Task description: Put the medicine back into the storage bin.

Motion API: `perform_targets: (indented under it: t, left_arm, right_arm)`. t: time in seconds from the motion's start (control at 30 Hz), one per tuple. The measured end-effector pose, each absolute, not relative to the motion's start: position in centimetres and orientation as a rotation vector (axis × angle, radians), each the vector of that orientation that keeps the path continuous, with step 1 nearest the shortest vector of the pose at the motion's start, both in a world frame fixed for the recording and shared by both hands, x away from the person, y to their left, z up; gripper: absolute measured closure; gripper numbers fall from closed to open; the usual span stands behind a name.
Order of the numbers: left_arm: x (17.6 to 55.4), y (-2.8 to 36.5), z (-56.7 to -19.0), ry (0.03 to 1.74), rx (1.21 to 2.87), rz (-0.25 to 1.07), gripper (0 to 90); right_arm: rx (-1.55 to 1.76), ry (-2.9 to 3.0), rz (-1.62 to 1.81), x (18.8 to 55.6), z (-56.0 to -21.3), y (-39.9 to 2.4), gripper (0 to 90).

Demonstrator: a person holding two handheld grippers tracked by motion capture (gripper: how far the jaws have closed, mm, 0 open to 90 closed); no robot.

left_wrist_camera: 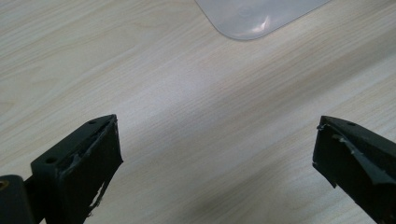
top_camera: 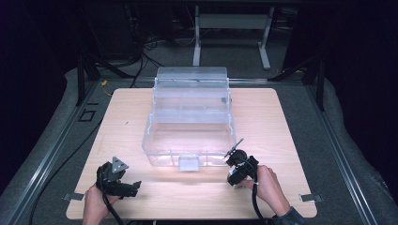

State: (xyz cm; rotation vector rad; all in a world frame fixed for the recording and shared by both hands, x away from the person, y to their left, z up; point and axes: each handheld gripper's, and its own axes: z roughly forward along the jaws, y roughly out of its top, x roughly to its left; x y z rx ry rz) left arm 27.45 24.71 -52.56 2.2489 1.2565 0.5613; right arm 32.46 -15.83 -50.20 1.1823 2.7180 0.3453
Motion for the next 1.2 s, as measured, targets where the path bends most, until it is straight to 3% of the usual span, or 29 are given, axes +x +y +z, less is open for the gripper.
perform_targets:
  t: [0.23, 1.2]
  left_arm:
    - [27.4, 24.7, -52.5, 1.247, 2.251, 0.559, 1.1]
    - [27.1, 24.4, -52.7, 1.191, 2.294, 0.539, 2.0]
  right_arm:
    - [1.123, 2.737, 0.341, 32.3, -50.1, -15.7, 39.7]
    - [1.002, 2.714, 0.342, 31.6, -47.9, -16.9, 43.2]
